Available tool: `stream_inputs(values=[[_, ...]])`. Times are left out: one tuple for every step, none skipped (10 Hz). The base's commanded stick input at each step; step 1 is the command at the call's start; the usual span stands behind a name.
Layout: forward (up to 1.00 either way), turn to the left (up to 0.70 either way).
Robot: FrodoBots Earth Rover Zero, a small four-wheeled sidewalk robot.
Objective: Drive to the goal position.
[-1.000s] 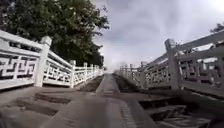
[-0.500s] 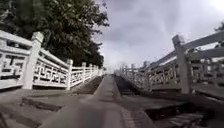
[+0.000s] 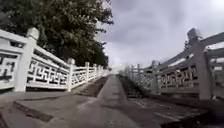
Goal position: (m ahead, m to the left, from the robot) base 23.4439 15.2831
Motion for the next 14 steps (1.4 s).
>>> stream_inputs(values=[[0.7, 0.0], [0.7, 0.0], [0.7, 0.0], [0.7, 0.0], [0.7, 0.0], [0.7, 0.0], [0.7, 0.0], [0.7, 0.0], [0.7, 0.0], [0.7, 0.0], [0.7, 0.0], [0.7, 0.0], [0.7, 0.0], [0.7, 0.0]])
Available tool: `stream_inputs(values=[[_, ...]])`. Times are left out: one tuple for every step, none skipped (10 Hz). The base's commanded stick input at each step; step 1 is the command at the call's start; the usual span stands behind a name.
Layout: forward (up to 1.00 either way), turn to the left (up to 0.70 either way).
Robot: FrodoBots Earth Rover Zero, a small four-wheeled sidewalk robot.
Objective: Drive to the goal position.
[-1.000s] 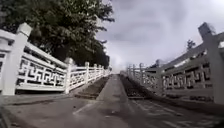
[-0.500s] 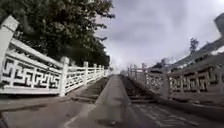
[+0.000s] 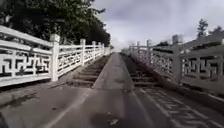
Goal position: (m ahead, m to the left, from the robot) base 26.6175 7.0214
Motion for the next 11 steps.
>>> stream_inputs(values=[[0.7, 0.0], [0.7, 0.0], [0.7, 0.0], [0.7, 0.0], [0.7, 0.0], [0.7, 0.0], [0.7, 0.0], [0.7, 0.0], [0.7, 0.0], [0.7, 0.0], [0.7, 0.0]])
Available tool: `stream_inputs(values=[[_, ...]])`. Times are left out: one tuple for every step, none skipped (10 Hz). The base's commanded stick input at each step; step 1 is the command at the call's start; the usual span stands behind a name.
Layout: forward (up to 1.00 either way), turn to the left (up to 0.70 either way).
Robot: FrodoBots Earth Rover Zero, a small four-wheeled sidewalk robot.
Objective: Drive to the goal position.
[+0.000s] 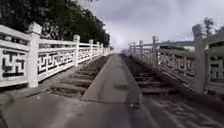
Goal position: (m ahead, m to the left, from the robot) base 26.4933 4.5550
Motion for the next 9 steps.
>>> stream_inputs(values=[[0.7, 0.0], [0.7, 0.0], [0.7, 0.0], [0.7, 0.0], [0.7, 0.0], [0.7, -0.08], [0.7, -0.14], [0.7, -0.07], [0.7, 0.0]])
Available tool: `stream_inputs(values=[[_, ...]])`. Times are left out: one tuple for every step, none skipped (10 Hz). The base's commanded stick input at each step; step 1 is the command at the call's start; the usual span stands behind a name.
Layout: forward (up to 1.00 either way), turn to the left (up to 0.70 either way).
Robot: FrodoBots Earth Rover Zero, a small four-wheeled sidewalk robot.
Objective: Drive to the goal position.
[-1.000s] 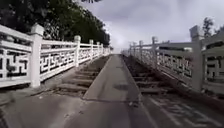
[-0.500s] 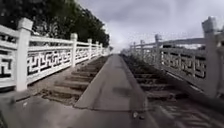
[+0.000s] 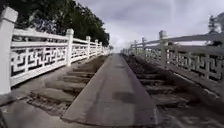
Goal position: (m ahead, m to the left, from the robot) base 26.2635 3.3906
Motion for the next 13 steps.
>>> stream_inputs(values=[[0.7, 0.0], [0.7, 0.0], [0.7, 0.0], [0.7, 0.0], [0.7, 0.0], [0.7, 0.0], [0.7, 0.0], [0.7, 0.0], [0.7, 0.0], [0.7, 0.0], [0.7, 0.0], [0.7, 0.0], [0.7, 0.0]])
